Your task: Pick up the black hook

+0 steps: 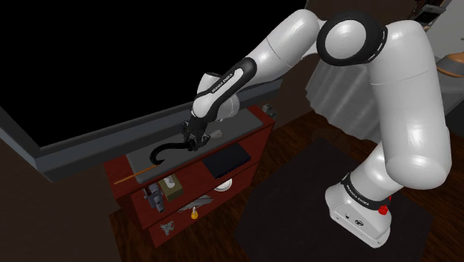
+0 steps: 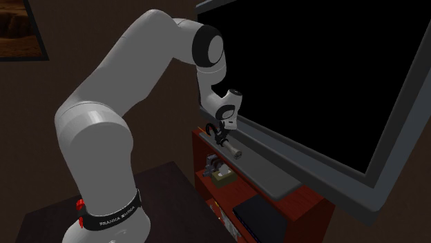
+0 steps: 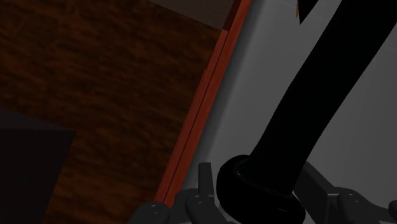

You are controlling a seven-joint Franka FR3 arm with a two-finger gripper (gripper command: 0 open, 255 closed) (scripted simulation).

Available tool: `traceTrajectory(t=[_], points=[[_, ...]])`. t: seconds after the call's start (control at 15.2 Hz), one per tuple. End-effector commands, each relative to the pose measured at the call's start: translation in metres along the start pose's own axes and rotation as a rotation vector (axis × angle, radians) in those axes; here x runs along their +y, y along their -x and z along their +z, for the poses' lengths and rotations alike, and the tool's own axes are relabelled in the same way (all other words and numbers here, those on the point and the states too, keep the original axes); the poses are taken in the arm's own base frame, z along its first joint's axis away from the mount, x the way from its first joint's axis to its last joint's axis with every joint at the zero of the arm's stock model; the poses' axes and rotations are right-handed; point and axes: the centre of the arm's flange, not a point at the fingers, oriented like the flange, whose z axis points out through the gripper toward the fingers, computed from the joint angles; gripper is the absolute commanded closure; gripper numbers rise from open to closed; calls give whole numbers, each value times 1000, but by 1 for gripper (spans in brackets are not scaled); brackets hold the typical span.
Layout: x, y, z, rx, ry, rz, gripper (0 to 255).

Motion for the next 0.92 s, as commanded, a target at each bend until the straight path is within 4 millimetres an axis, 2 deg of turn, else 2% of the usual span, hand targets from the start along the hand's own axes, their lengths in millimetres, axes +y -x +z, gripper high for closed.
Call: traceTrajectory(t=[0.0,0.13,0.86], points=[[0,0,0,0,1,0,255],[0,0,0,0,1,0,255],[-6,18,-54,0,1,0,255]])
